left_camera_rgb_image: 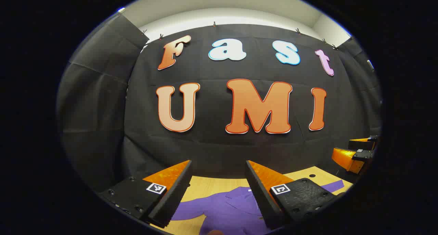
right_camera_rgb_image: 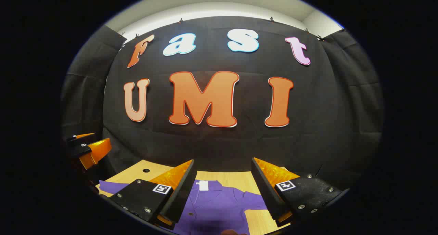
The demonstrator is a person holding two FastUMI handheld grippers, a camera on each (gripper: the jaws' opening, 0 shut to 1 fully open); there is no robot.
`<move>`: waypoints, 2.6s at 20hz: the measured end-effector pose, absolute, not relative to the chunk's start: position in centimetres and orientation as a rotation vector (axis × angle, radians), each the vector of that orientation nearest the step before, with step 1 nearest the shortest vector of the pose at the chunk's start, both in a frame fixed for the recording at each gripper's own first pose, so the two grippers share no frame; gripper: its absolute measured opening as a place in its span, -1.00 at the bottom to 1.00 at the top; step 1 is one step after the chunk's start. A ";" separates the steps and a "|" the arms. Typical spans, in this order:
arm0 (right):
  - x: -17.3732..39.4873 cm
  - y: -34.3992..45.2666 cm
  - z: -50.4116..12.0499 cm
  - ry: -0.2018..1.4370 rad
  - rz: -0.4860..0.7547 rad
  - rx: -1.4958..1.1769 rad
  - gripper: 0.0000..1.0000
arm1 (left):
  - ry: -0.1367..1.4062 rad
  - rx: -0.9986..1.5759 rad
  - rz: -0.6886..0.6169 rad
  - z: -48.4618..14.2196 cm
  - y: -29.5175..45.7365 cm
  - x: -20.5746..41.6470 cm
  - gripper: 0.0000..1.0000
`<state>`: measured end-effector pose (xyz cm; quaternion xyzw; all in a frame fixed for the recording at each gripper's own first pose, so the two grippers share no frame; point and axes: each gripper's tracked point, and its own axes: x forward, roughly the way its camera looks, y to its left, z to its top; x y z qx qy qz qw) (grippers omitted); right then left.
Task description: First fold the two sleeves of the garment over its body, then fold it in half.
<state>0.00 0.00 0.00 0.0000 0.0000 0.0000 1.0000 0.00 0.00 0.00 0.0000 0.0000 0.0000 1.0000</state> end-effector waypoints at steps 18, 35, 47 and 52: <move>1.4 -2.9 -0.4 -0.004 -0.059 -0.011 0.90 | 0.000 0.026 -0.032 0.0 -1.7 1.7 0.91; 1.7 -19.6 -10.6 0.242 -0.341 -0.025 0.91 | 0.007 0.071 0.017 0.0 -2.3 -0.4 0.91; 2.4 -34.2 -22.9 0.630 -0.500 0.158 0.92 | 0.087 0.084 0.083 -2.9 -5.5 -1.9 0.90; 2.1 -37.5 -27.3 0.832 -0.461 0.167 0.92 | 0.132 0.093 0.111 -4.2 -7.4 -2.9 0.91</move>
